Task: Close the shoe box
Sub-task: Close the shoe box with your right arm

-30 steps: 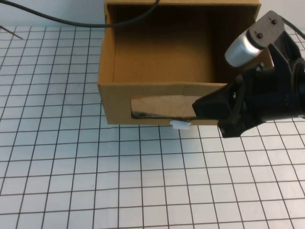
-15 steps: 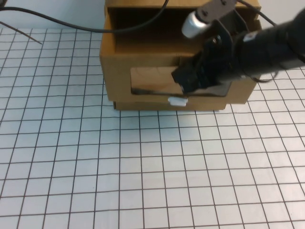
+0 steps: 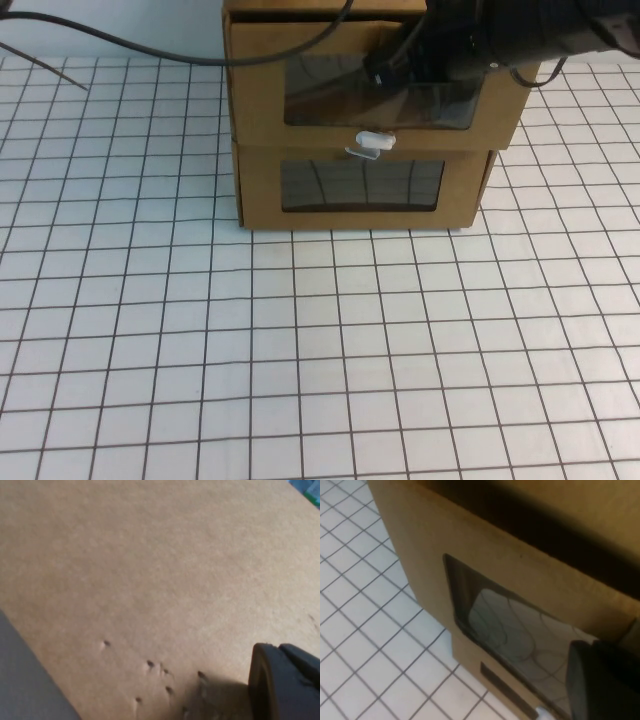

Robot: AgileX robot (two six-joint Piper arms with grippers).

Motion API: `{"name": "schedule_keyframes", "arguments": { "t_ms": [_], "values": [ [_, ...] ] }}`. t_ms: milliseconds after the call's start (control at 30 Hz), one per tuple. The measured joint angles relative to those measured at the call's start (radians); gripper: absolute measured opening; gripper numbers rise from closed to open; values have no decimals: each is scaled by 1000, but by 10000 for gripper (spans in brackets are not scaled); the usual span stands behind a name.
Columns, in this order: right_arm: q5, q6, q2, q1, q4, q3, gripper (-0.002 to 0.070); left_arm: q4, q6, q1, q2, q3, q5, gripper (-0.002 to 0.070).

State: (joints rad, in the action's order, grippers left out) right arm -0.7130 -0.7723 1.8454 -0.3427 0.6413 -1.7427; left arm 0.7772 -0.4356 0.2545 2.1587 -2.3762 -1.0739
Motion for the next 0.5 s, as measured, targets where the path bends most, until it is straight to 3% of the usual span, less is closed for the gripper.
{"name": "schedule_keyframes", "arguments": {
  "t_ms": [500],
  "values": [
    [-92, -9, 51, 20, 35, -87, -14, -20, -6, 0, -19, 0, -22, -5]
  ]
}}
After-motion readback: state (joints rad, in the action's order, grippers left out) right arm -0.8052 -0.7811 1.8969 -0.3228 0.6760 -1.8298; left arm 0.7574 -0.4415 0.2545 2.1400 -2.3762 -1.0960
